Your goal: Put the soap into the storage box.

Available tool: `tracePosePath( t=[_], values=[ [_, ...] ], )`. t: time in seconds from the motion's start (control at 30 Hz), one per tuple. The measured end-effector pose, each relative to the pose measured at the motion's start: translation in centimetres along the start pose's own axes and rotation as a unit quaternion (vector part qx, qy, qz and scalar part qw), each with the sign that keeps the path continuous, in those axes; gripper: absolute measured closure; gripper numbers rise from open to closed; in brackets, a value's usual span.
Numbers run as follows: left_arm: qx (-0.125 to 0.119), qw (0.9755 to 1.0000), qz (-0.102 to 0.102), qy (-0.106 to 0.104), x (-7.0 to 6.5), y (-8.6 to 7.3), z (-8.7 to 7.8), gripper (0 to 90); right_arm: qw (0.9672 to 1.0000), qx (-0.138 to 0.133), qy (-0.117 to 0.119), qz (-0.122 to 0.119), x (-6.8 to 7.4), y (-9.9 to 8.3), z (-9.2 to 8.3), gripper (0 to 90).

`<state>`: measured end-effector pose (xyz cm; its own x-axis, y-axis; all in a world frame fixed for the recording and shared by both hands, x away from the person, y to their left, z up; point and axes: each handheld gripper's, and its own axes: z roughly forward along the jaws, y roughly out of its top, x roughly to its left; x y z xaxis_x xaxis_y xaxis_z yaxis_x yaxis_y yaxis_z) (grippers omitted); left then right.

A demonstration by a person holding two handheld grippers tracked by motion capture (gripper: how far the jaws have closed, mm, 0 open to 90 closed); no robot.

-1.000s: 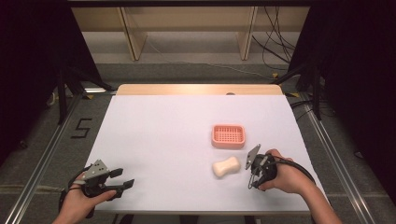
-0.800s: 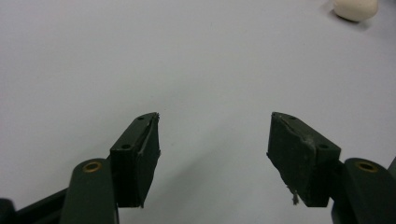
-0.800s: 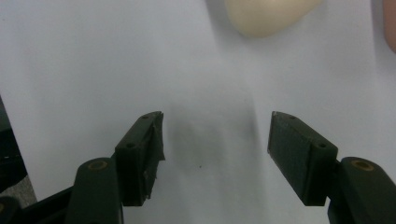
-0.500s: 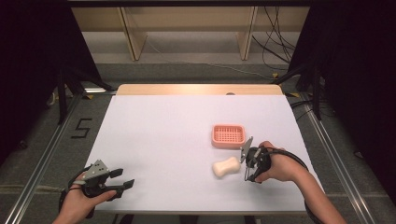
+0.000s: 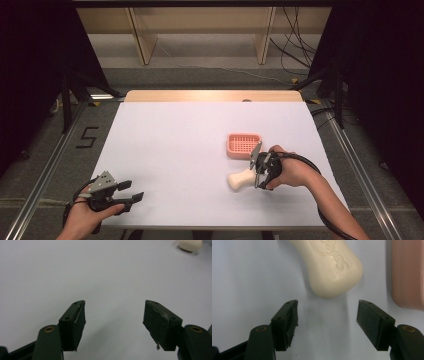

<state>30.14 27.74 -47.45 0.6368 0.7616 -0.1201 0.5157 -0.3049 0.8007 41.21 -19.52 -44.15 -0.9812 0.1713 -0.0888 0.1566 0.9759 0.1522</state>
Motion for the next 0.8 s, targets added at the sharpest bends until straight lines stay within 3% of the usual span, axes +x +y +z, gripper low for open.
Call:
tracePosePath(
  t=[0.07, 0.1, 0.17, 0.2, 0.23, 0.27, 0.3, 0.37, 0.47, 0.5, 0.53, 0.63, 0.7, 0.73, 0.8],
  values=[
    [0.002, 1.0000, -0.001, 0.000, 0.0, 0.0, 0.0, 33.6, 1.0000, 0.005, -0.002, 0.007, 0.0, 0.3, 0.0, 34.2],
    [0.002, 1.0000, -0.001, 0.000, 0.0, 0.0, 0.0, 33.6, 0.9999, 0.001, 0.000, -0.010, -0.2, 0.5, 0.0, 34.3],
    [0.002, 1.0000, -0.001, 0.000, 0.0, 0.0, 0.0, 33.6, 0.9999, 0.002, 0.002, -0.014, -0.3, 0.6, 0.1, 34.2],
    [0.001, 1.0000, 0.000, 0.000, 0.0, 0.0, 0.0, 33.6, 0.9999, 0.009, -0.003, 0.004, -0.1, 0.8, 0.0, 34.2],
    [0.000, 1.0000, 0.001, -0.001, 0.0, 0.0, 0.0, 33.6, 0.9998, 0.001, -0.001, -0.019, -0.3, 1.1, 0.1, 34.1],
    [0.000, 1.0000, 0.000, 0.000, 0.0, 0.0, 0.0, 33.6, 1.0000, 0.008, 0.001, 0.004, -0.2, 1.3, -0.1, 34.1],
    [0.000, 1.0000, 0.000, 0.000, 0.0, 0.0, 0.0, 33.6, 0.9998, 0.018, 0.000, 0.010, 0.0, 1.4, -0.1, 34.1],
    [0.000, 1.0000, 0.001, -0.001, 0.0, 0.0, 0.0, 33.6, 0.9998, 0.017, 0.001, -0.005, -0.2, 1.7, 0.0, 34.0],
    [0.002, 1.0000, -0.001, -0.001, 0.0, 0.0, 0.0, 33.6, 0.9997, 0.020, 0.005, 0.013, -0.1, 1.9, -0.1, 34.0],
    [0.002, 1.0000, -0.001, -0.001, 0.0, 0.0, 0.0, 33.6, 0.9997, 0.007, -0.001, -0.025, -0.6, 2.2, 0.2, 34.0],
    [0.002, 1.0000, -0.001, -0.001, 0.0, 0.0, 0.0, 33.6, 0.9999, 0.010, 0.000, -0.014, -0.5, 2.3, 0.2, 34.0],
    [0.001, 1.0000, -0.001, 0.000, 0.0, 0.0, 0.0, 33.6, 0.9993, 0.004, -0.001, -0.037, -0.7, 2.6, 0.3, 34.0],
    [0.001, 1.0000, -0.001, 0.002, 0.0, 0.0, 0.0, 33.6, 0.9998, 0.014, 0.004, -0.010, -0.5, 2.8, 0.2, 33.9],
    [0.002, 1.0000, -0.001, -0.001, 0.0, 0.0, 0.0, 33.6, 0.9996, 0.008, 0.004, -0.028, -0.7, 2.9, 0.3, 33.9],
    [0.001, 1.0000, -0.001, -0.001, 0.0, 0.0, 0.0, 33.6, 0.9995, 0.008, -0.001, -0.031, -0.7, 3.0, 0.3, 33.9]
  ],
)
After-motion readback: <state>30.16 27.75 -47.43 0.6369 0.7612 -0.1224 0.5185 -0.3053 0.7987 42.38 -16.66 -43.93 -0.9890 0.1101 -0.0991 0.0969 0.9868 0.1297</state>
